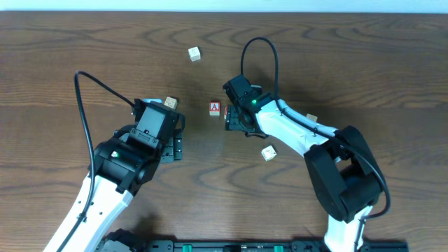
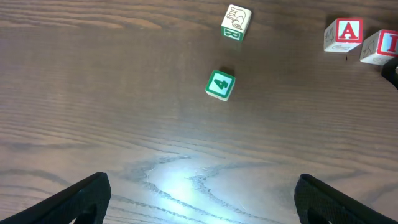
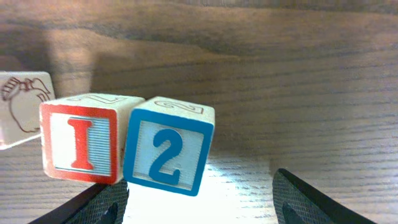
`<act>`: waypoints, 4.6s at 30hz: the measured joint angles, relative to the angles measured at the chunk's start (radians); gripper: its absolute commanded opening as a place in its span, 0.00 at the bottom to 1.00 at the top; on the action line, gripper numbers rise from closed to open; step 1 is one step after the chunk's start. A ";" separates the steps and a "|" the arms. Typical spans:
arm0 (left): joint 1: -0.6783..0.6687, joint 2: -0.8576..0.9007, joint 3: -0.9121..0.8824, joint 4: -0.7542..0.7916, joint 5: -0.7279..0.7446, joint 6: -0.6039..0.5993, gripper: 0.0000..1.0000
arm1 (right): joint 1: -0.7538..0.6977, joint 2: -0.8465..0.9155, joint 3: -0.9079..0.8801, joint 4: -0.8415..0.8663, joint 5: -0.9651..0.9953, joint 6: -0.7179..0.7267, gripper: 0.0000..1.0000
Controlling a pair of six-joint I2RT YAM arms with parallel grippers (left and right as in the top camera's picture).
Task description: Spell out Ai2
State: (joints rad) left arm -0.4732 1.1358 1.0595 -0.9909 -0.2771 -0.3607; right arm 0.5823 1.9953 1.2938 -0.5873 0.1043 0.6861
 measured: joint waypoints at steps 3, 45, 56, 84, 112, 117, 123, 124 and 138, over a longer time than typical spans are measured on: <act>0.000 0.000 0.000 0.000 0.000 0.000 0.95 | 0.000 0.000 0.000 0.011 0.000 0.003 0.74; 0.000 0.000 0.000 -0.019 0.000 0.003 0.96 | 0.000 -0.137 0.006 -0.247 0.035 0.036 0.78; 0.000 0.000 0.000 -0.019 0.000 0.008 0.96 | 0.000 -0.137 -0.110 -0.056 0.043 0.045 0.78; 0.000 0.000 0.000 -0.020 -0.015 0.019 0.95 | 0.000 -0.066 -0.112 0.059 0.125 -0.002 0.76; 0.000 0.000 0.000 -0.030 -0.023 0.019 0.95 | 0.000 -0.114 -0.111 -0.061 0.147 -0.013 0.80; 0.000 0.000 0.000 -0.028 -0.023 0.019 0.95 | -0.003 -0.288 -0.111 -0.069 0.182 -0.018 0.80; 0.000 0.000 0.000 -0.027 -0.023 0.019 0.95 | -0.060 -0.235 -0.108 -0.039 0.226 -0.041 0.66; 0.000 0.000 0.000 -0.027 -0.023 0.019 0.95 | -0.073 -0.206 -0.108 -0.032 0.224 -0.049 0.60; 0.000 0.000 0.000 -0.016 -0.023 0.019 0.95 | -0.142 -0.092 -0.109 0.126 0.113 -0.055 0.41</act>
State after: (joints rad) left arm -0.4732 1.1358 1.0595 -1.0069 -0.2996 -0.3420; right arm 0.4408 1.9034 1.1843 -0.4618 0.2169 0.6315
